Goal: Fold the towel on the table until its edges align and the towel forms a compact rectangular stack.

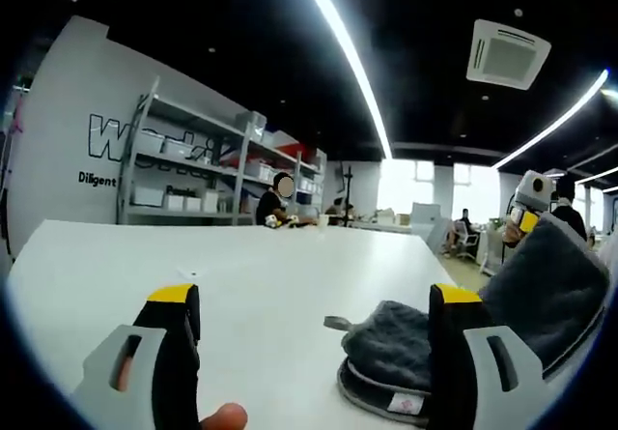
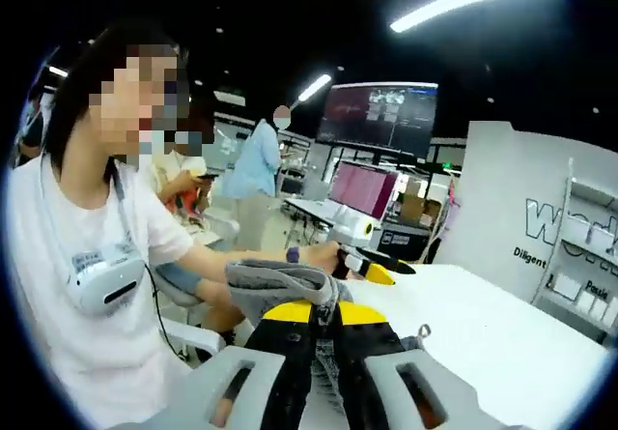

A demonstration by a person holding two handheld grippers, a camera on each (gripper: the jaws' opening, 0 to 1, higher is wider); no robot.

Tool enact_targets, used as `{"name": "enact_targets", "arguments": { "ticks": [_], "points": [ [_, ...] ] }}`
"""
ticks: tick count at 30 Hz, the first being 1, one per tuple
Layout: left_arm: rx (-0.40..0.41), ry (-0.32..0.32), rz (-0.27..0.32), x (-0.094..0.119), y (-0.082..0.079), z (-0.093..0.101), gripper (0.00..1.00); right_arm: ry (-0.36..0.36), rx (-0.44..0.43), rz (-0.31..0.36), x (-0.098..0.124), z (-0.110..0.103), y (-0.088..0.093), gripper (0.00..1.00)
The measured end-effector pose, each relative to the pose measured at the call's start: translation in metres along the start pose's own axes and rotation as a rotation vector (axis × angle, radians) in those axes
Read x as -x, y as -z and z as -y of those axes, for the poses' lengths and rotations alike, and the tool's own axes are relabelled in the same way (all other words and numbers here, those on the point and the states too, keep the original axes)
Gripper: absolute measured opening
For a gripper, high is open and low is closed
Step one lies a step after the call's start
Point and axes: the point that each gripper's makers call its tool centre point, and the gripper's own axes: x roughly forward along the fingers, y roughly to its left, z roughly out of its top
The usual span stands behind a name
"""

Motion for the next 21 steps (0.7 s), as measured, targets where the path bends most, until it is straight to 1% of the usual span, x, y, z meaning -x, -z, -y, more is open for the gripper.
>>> {"name": "enact_targets", "arguments": {
  "ticks": [3, 5, 7, 9, 11, 12, 15, 16, 19, 21],
  "points": [
    [-0.005, -0.008, -0.005, -0.001, 0.001, -0.003, 0.97, -0.001, -0.042, 0.023, -0.003, 0.008, 0.000, 0.03],
    [-0.029, -0.027, -0.015, -0.003, 0.003, -0.005, 0.97, 0.004, -0.071, 0.040, -0.004, 0.013, 0.000, 0.03],
    [-0.070, -0.050, -0.029, -0.005, 0.006, -0.006, 0.97, 0.006, -0.095, 0.049, -0.006, 0.016, 0.000, 0.03],
    [-0.135, -0.078, -0.054, -0.008, 0.011, -0.006, 0.97, 0.005, -0.108, 0.054, -0.006, 0.019, -0.001, 0.03],
    [-0.203, -0.080, -0.081, -0.012, 0.017, -0.001, 0.97, 0.008, -0.125, 0.063, -0.007, 0.020, -0.002, 0.03],
    [-0.230, -0.068, -0.101, -0.014, 0.021, 0.003, 0.98, 0.010, -0.131, 0.067, -0.007, 0.021, -0.002, 0.03],
    [-0.263, -0.021, -0.118, -0.022, 0.028, 0.021, 0.99, 0.014, -0.150, 0.080, -0.007, 0.024, -0.004, 0.03],
    [-0.295, -0.016, -0.128, -0.023, 0.030, 0.024, 0.99, 0.016, -0.153, 0.080, -0.008, 0.026, -0.004, 0.03],
    [-0.398, 0.024, -0.207, -0.026, 0.047, 0.035, 0.99, 0.025, -0.166, 0.082, -0.007, 0.030, -0.004, 0.03],
    [-0.419, 0.075, -0.242, -0.028, 0.057, 0.046, 0.99, 0.034, -0.170, 0.081, -0.007, 0.033, -0.004, 0.03]
  ]
}}
